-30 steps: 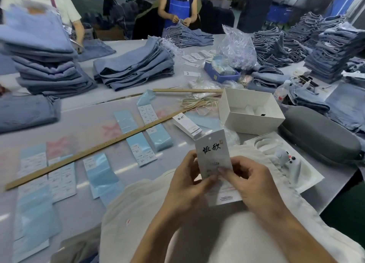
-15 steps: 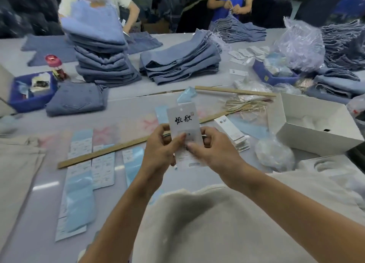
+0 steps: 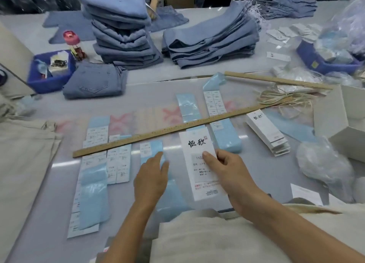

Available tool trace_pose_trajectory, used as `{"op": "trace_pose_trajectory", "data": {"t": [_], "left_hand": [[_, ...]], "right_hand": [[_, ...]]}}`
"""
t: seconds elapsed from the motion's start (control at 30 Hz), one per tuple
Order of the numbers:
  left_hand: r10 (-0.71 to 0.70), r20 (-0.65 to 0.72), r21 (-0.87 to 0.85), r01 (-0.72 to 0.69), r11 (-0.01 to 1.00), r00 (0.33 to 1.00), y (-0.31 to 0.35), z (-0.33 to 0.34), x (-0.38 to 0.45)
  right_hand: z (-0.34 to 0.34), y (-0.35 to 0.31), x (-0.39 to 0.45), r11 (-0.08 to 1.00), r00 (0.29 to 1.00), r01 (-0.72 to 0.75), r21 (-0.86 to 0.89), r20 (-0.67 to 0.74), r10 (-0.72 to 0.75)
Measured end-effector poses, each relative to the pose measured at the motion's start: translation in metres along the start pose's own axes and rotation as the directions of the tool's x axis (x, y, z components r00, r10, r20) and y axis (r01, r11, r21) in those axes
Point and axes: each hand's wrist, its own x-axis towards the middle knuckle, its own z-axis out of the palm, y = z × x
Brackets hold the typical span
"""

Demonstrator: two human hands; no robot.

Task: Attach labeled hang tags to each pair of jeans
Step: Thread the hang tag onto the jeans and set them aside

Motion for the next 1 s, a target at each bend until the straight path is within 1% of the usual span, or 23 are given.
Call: {"op": "trace_pose_trajectory", "data": {"t": [0.03, 0.07, 0.1, 0.13, 0.2, 0.23, 0.33, 0.43, 0.5, 0.57, 0.63, 0.67, 0.7, 0.77, 0.8, 0.87, 0.93, 1.0], "left_hand": [[-0.020, 0.086, 0.273, -0.005, 0.962, 0.996, -0.017, 0.009, 0.005], [-0.024, 0.139, 0.407, -0.035, 0.913, 0.990, -0.031, 0.018, 0.008], [-0.002, 0.151, 0.465, -0.070, 0.883, 0.988, -0.041, 0.027, 0.011], [0.027, 0.131, 0.483, -0.088, 0.871, 0.991, -0.046, 0.032, 0.014], [0.066, 0.052, 0.454, -0.082, 0.887, 0.996, -0.050, 0.035, 0.023], [0.076, 0.033, 0.443, -0.083, 0.893, 0.997, -0.049, 0.035, 0.029], [0.073, 0.021, 0.456, -0.075, 0.887, 0.997, -0.041, 0.027, 0.042], [0.066, -0.115, 0.444, -0.008, 0.896, 0.991, -0.032, 0.017, 0.044], [-0.001, -0.159, 0.425, 0.069, 0.903, 0.987, -0.031, 0.013, 0.045], [-0.118, -0.173, 0.366, 0.175, 0.914, 0.978, -0.034, 0.009, 0.052], [-0.153, -0.211, 0.307, 0.214, 0.927, 0.966, -0.038, 0.009, 0.059], [-0.141, -0.214, 0.293, 0.201, 0.935, 0.967, -0.039, 0.012, 0.061], [-0.135, -0.188, 0.279, 0.184, 0.942, 0.973, -0.040, 0.014, 0.064], [-0.181, -0.091, 0.230, 0.197, 0.953, 0.979, -0.039, 0.017, 0.071], [-0.240, -0.037, 0.174, 0.242, 0.954, 0.970, -0.038, 0.017, 0.076], [-0.377, 0.035, 0.031, 0.376, 0.926, 0.925, -0.036, 0.011, 0.088], [-0.490, 0.048, -0.054, 0.492, 0.869, 0.870, -0.034, 0.008, 0.095], [-0.552, 0.021, -0.046, 0.552, 0.832, 0.833, -0.027, 0.010, 0.093]], "right_hand": [[-0.001, 0.001, 0.000, 1.000, 1.000, -0.009, -0.005, -0.007, 0.009], [-0.001, 0.001, 0.000, 1.000, 1.000, -0.013, -0.007, -0.008, 0.013], [-0.001, 0.001, 0.001, 1.000, 1.000, -0.015, -0.002, -0.003, 0.015], [-0.001, 0.000, 0.000, 1.000, 1.000, -0.019, 0.007, 0.005, 0.019], [-0.001, -0.001, 0.001, 0.999, 0.999, -0.032, 0.033, 0.012, 0.031], [-0.002, -0.001, 0.001, 0.999, 0.999, -0.032, 0.040, 0.014, 0.032], [-0.001, -0.001, 0.001, 0.999, 1.000, -0.028, 0.034, 0.014, 0.028], [-0.001, -0.001, 0.001, 0.999, 1.000, -0.013, 0.032, 0.009, 0.013], [-0.001, 0.000, 0.000, 1.000, 1.000, -0.013, 0.028, 0.005, 0.013], [-0.001, 0.000, 0.001, 1.000, 1.000, -0.016, 0.020, 0.009, 0.016], [-0.001, 0.000, 0.002, 1.000, 1.000, -0.014, 0.012, 0.013, 0.014], [-0.001, 0.001, 0.002, 1.000, 1.000, -0.012, 0.011, 0.015, 0.012], [-0.002, 0.001, 0.002, 1.000, 1.000, -0.009, 0.008, 0.018, 0.009], [-0.002, 0.001, 0.003, 1.000, 1.000, -0.004, 0.000, 0.029, 0.004], [-0.002, 0.001, 0.003, 1.000, 0.999, -0.004, 0.000, 0.034, 0.004], [-0.002, 0.002, 0.003, 1.000, 0.999, -0.001, 0.006, 0.042, 0.001], [-0.002, 0.002, 0.003, 1.000, 0.999, -0.003, 0.012, 0.050, 0.002], [-0.002, 0.002, 0.003, 1.000, 0.999, -0.008, 0.016, 0.053, 0.008]]}}
